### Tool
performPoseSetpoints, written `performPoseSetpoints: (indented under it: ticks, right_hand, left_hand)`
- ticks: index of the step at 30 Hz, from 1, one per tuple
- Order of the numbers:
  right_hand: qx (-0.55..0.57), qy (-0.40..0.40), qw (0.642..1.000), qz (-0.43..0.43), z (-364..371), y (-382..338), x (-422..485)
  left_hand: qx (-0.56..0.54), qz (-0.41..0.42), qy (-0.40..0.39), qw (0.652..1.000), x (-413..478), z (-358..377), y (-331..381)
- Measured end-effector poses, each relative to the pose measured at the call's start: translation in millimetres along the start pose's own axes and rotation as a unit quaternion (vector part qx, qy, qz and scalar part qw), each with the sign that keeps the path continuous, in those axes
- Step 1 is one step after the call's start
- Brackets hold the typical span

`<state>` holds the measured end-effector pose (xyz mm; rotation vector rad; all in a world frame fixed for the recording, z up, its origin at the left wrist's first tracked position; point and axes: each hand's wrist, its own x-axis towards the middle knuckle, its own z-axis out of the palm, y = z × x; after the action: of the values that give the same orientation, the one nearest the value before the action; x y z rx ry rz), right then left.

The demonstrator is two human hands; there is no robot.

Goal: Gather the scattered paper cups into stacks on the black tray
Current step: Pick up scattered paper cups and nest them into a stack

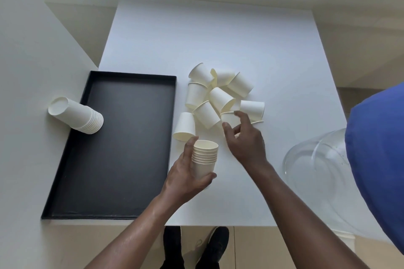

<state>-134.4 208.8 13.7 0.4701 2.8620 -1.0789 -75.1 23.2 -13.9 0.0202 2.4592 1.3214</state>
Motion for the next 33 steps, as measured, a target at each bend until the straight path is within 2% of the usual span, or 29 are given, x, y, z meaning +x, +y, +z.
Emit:
performPoseSetpoints:
  ticks: [2, 4, 10, 15, 19, 21, 24, 28, 33]
  right_hand:
    - [-0.123, -0.054, 0.991, 0.026, 1.1, 0.3, 24.4]
    - [-0.193, -0.103, 0.975, 0.043, 4.3, -1.1, 42.4]
    - [-0.262, -0.119, 0.957, 0.045, 3.3, -1.9, 45.0]
    - [-0.213, -0.099, 0.971, 0.041, -11.9, -3.1, 17.5]
    - [-0.07, -0.041, 0.997, 0.012, -37.4, -4.5, 1.5]
    - [0.009, -0.062, 0.998, 0.007, -48.6, -7.6, -7.5]
    - [0.093, -0.144, 0.985, 0.02, -50.3, -9.6, -18.5]
    - [0.079, -0.149, 0.986, -0.007, -45.7, -6.1, -16.7]
    - [0.01, -0.179, 0.98, -0.091, -30.3, -4.3, -25.5]
  left_hand:
    - [0.002, -0.003, -0.005, 1.0, -1.8, 1.6, -1.9]
    - [0.003, -0.003, -0.005, 1.0, -2.7, 3.2, -3.9]
    - [0.003, -0.003, -0.007, 1.0, -3.7, 8.1, -6.0]
    - [0.005, -0.006, -0.015, 1.0, -2.7, 10.3, -6.9]
    - [0.015, -0.003, -0.022, 1.0, -4.6, 10.0, -7.2]
    - [0.015, 0.002, -0.027, 1.0, -4.8, 9.5, -4.9]
    - [0.023, 0.001, -0.039, 0.999, -3.7, 9.2, 0.7]
    - [0.028, 0.016, -0.064, 0.997, -7.3, 9.1, 4.5]
    - [0.009, 0.026, -0.023, 0.999, -5.3, 7.3, 12.8]
